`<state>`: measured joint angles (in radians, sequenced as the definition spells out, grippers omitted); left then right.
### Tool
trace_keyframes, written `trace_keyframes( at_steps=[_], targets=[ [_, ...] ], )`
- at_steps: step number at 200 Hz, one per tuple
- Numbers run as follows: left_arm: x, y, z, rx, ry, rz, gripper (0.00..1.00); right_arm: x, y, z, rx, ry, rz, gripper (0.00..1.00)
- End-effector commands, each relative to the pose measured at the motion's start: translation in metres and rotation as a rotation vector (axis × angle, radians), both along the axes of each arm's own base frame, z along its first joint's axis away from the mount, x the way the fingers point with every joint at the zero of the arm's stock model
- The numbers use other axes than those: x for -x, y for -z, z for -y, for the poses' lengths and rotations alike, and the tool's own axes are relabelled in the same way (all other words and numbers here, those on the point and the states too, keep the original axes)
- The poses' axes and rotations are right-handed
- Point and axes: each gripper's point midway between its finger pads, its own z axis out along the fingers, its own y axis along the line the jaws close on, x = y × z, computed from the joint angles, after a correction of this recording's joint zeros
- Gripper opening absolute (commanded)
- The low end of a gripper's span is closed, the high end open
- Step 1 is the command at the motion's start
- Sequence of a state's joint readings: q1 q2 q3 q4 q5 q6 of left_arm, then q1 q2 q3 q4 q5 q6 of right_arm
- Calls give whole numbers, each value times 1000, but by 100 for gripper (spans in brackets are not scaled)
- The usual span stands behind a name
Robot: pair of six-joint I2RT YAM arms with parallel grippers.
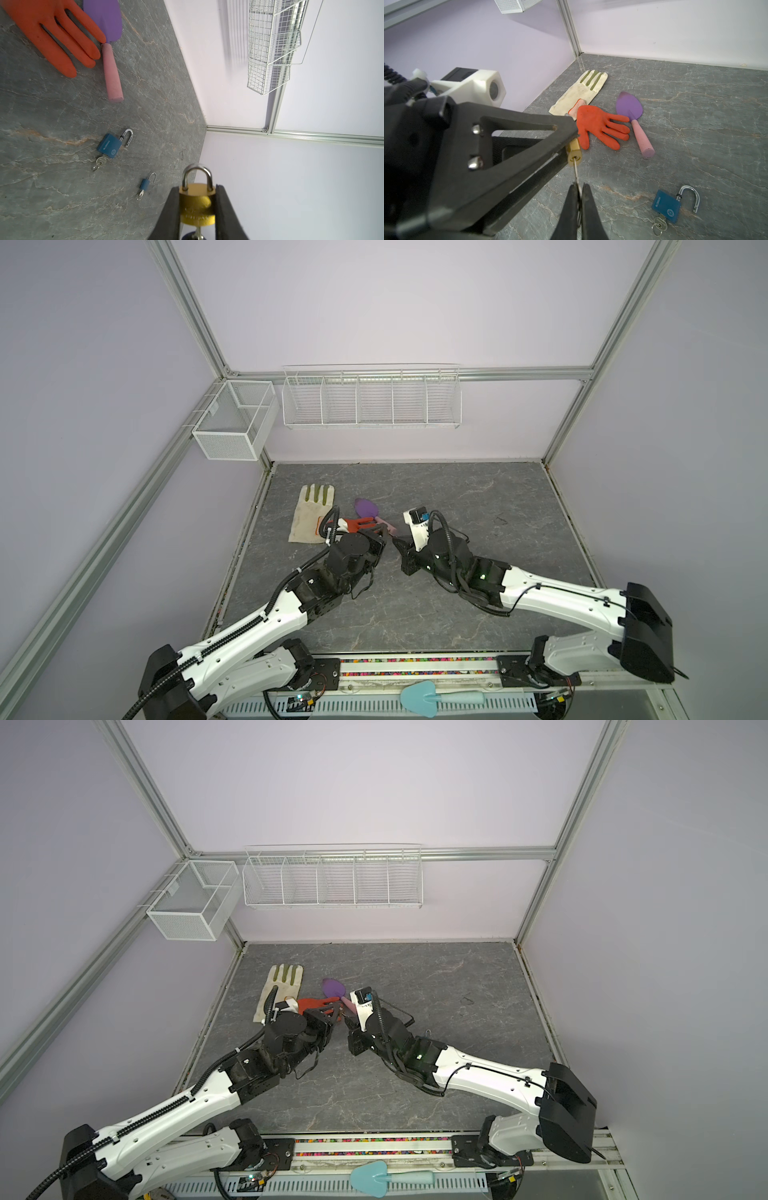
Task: Unlock with the key
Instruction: 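Bring the key in the right gripper to the padlock's keyhole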
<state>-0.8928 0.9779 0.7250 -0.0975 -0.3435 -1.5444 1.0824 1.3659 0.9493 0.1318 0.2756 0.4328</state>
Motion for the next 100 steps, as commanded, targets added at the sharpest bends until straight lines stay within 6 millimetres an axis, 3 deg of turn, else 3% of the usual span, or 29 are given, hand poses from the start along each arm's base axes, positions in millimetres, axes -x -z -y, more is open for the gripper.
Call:
trace_keyframes(
  at_steps=[1,53,100],
  targets=[
    [3,-10,9,78,42,22,0,6,2,-11,12,-46,-2,6],
    [7,-21,5,16,71,75,0,4,-7,-16,22,-60,8,6],
    [7,-34,13,-30,127,130,0,10,-39,-27,-128,-157,-95,6]
  ],
)
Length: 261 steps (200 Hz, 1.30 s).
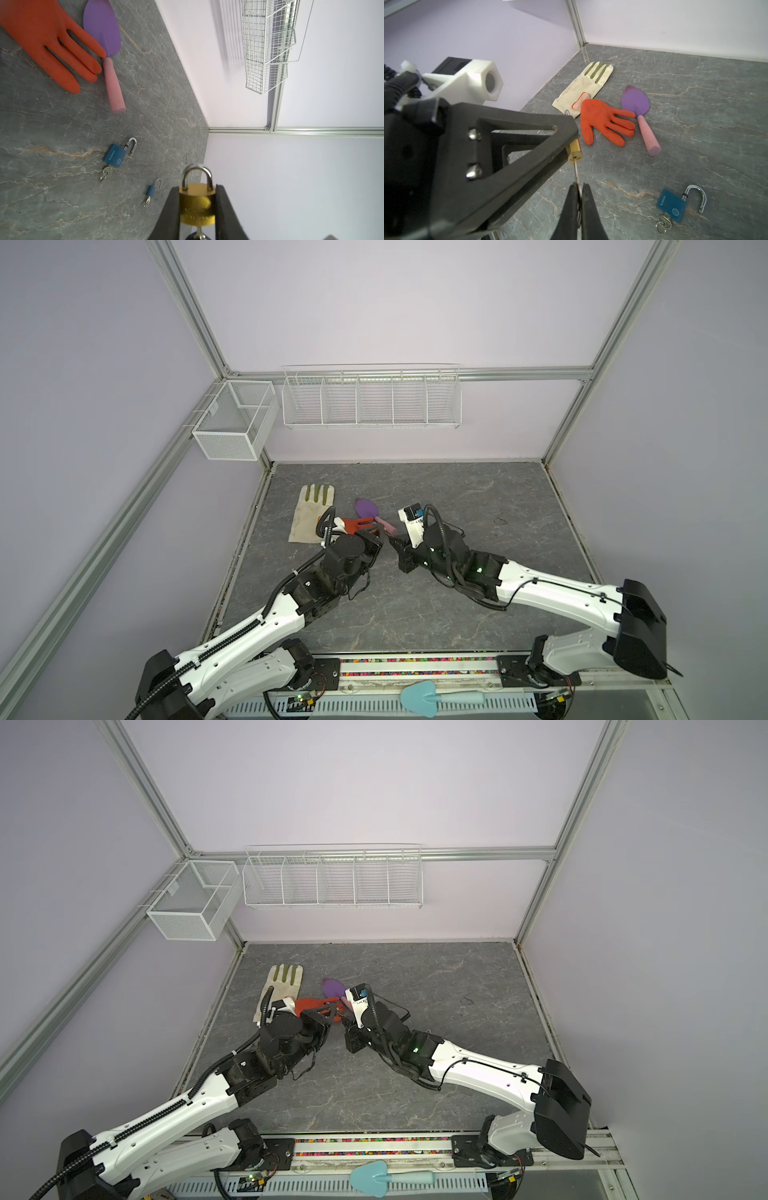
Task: Unlock with the key
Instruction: 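Bring the key in the right gripper to the padlock's keyhole, then push the key into the padlock keyhole with the right gripper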
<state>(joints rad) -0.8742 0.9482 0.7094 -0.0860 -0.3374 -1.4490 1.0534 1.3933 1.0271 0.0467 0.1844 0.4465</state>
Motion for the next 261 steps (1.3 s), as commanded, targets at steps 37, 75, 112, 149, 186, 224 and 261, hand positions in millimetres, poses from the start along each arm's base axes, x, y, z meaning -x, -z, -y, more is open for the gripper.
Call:
trace_keyframes(
  at_steps=[37,75,112,149,186,224,261],
  targets=[
    [6,-35,26,31,128,82,0,12,-40,-13,-36,-43,34,6],
    [6,-44,32,62,141,82,0,7,-25,-13,64,3,68,6],
    [9,-49,33,82,161,81,0,-3,-14,-4,97,46,65,6],
    [9,-38,19,62,106,68,0,2,-27,9,89,38,87,6],
    [8,-35,13,33,79,49,0,11,-35,23,59,39,84,6],
    [8,-42,14,52,82,62,0,5,-25,24,101,52,66,6],
    [10,-46,14,68,90,72,0,3,-21,19,109,47,56,6]
  ],
)
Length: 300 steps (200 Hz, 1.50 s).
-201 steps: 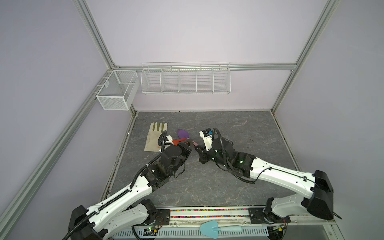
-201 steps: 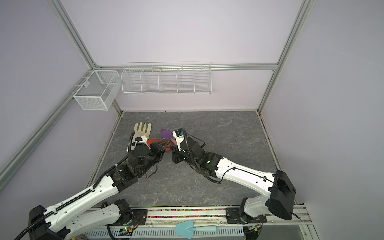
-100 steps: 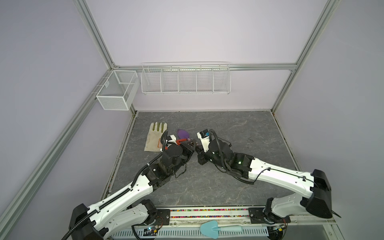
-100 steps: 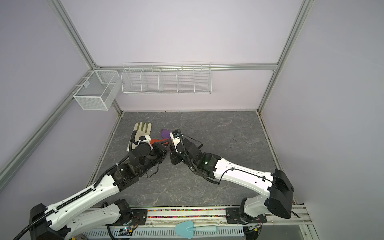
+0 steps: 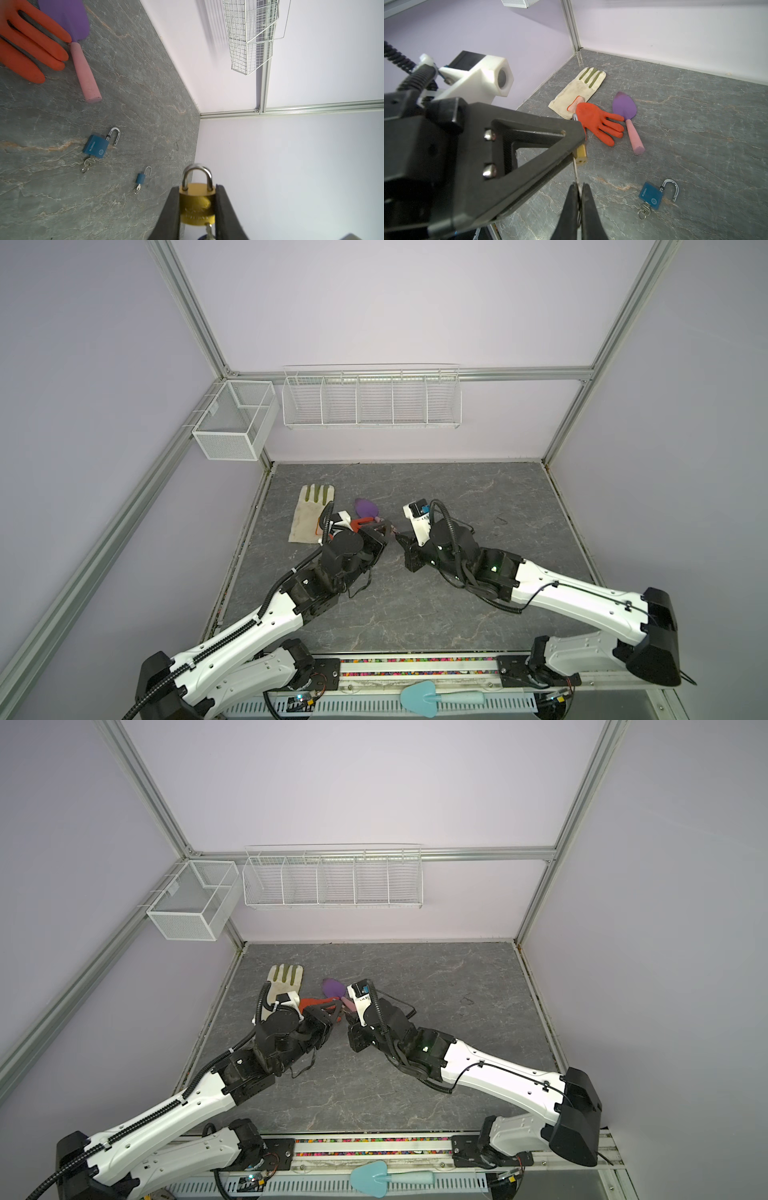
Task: Unlock with the key
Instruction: 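Push the key into the padlock keyhole with the right gripper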
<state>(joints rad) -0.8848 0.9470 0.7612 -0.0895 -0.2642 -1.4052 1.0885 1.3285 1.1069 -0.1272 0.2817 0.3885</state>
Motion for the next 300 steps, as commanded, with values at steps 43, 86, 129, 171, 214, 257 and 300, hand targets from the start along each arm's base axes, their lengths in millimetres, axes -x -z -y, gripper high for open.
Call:
trace_keyframes(
  at_steps=[43,86,129,171,214,257,300],
  targets=[
    [2,-20,-4,53,-13,27,0,-7,3,9,24,32,1,6],
    [2,-17,-5,55,-25,20,0,-7,5,13,31,38,7,6],
    [1,-19,-7,56,-32,24,0,-7,4,17,36,49,12,6],
    [1,-18,-9,53,-42,23,0,-8,4,21,32,64,19,6],
    [1,-18,-5,60,-24,21,0,-6,-1,10,5,28,18,6],
    [0,-18,-6,65,-31,21,0,-3,-10,3,-25,-4,23,6],
    [0,-21,-1,74,-13,23,0,-3,-14,-3,-38,-16,29,6]
  ],
)
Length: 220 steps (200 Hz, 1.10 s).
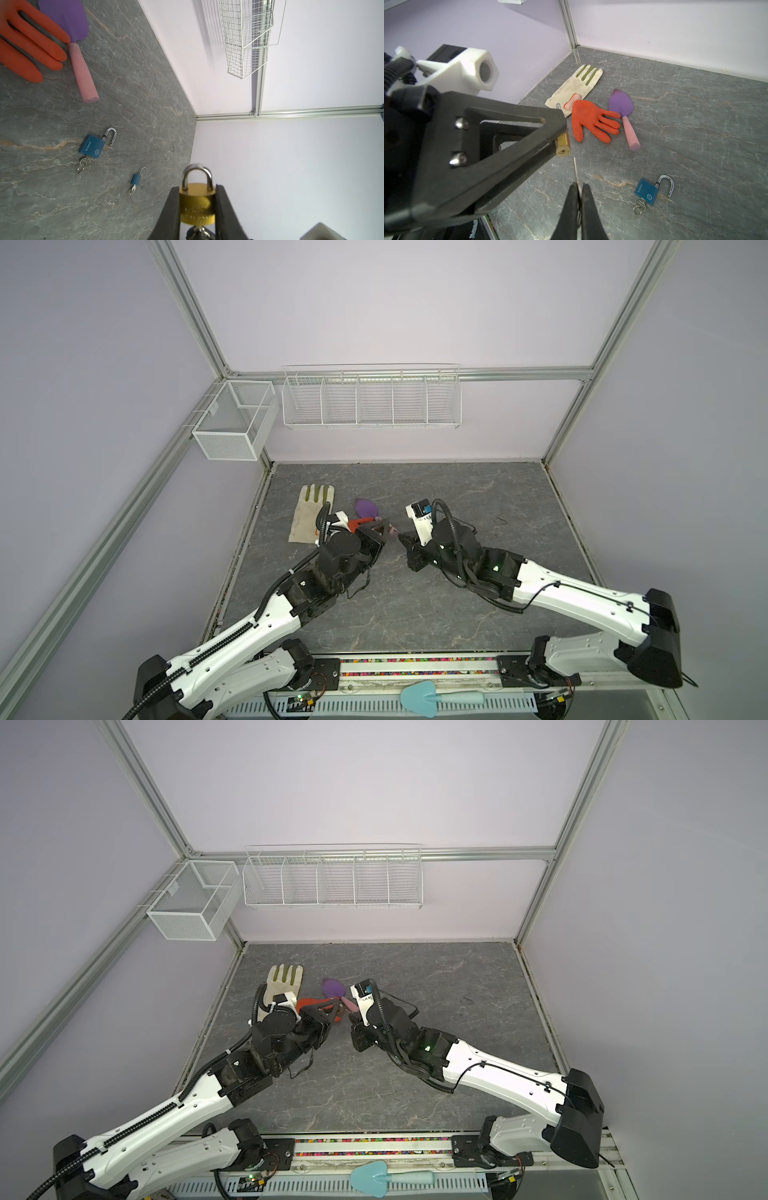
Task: Unlock with the key
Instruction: 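Push the key into the padlock keyhole with the right gripper, then rotate the right gripper to turn the key while the left gripper holds the padlock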
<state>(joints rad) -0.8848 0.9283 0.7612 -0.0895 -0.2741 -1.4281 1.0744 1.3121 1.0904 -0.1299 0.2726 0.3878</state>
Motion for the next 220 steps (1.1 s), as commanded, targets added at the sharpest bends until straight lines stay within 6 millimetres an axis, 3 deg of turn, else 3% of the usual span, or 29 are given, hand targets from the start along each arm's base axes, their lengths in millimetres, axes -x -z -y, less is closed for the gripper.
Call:
trace_keyframes(
  at_steps=[1,97,178,220],
  targets=[
    [-1,-15,3,44,2,22,0,-1,-16,-9,-38,-21,33,6],
    [1,-14,3,37,8,12,0,-1,-25,-14,-51,-32,54,6],
    [6,-33,16,134,69,17,0,-9,2,-24,15,-13,24,6],
    [10,-42,30,89,154,44,0,-7,-18,-33,-31,-44,23,6]
  ],
)
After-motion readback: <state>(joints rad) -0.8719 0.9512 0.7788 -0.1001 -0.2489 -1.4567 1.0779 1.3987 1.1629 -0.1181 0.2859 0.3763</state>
